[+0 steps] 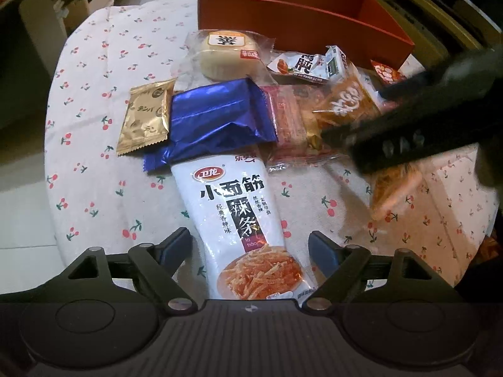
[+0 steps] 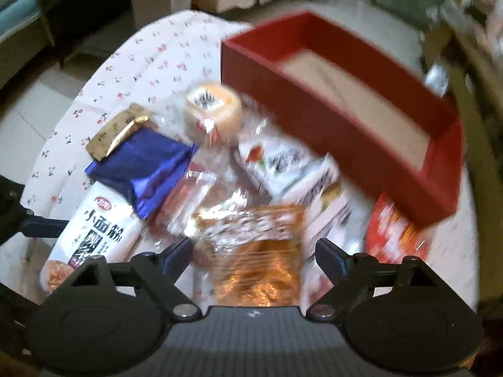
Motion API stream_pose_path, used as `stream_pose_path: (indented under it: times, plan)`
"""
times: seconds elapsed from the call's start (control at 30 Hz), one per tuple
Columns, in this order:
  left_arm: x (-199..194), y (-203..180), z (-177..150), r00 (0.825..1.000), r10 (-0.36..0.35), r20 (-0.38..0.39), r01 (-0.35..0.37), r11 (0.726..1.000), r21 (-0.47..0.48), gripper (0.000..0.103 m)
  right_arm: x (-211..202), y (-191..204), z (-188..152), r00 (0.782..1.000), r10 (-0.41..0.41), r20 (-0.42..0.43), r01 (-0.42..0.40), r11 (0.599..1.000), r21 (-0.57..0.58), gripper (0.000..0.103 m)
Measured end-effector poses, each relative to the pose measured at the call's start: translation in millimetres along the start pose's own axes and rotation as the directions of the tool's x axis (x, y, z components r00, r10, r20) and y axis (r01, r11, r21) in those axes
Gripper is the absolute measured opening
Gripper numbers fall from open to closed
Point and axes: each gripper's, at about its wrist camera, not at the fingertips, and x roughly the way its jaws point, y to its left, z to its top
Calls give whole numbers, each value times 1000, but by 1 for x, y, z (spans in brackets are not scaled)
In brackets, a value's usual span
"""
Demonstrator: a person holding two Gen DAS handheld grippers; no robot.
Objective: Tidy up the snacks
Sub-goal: 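Grasp the white spicy strip bag with left tool while right tool grasps brown bread bag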
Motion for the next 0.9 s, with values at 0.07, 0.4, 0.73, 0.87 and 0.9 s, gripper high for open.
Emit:
stream_pose_path:
  times: [0.07, 0.4, 0.73, 0.87, 0.9]
  plan:
    - [2, -1, 1, 1000, -4, -2, 4, 1000, 3, 91, 6, -1, -11, 1000, 4, -17, -3, 1000, 14, 85]
    - [-4, 0, 2, 999, 45, 19, -45, 999, 5, 58, -10, -19, -52, 997, 73, 37, -79, 970, 231, 35]
    - [-32, -15, -7, 995, 90, 43, -91, 995, 32, 36, -57, -18, -73, 979, 85, 183, -135, 950, 281, 33]
    - [-41, -19, -9, 996, 70, 58, -74, 995, 65, 32, -68, -19, -75, 972, 85, 219, -150, 941, 303, 32]
    - [-39, -19, -8, 996, 73, 59, -78, 994, 72, 31, -67, -20, -75, 973, 82, 216, -148, 940, 309, 32]
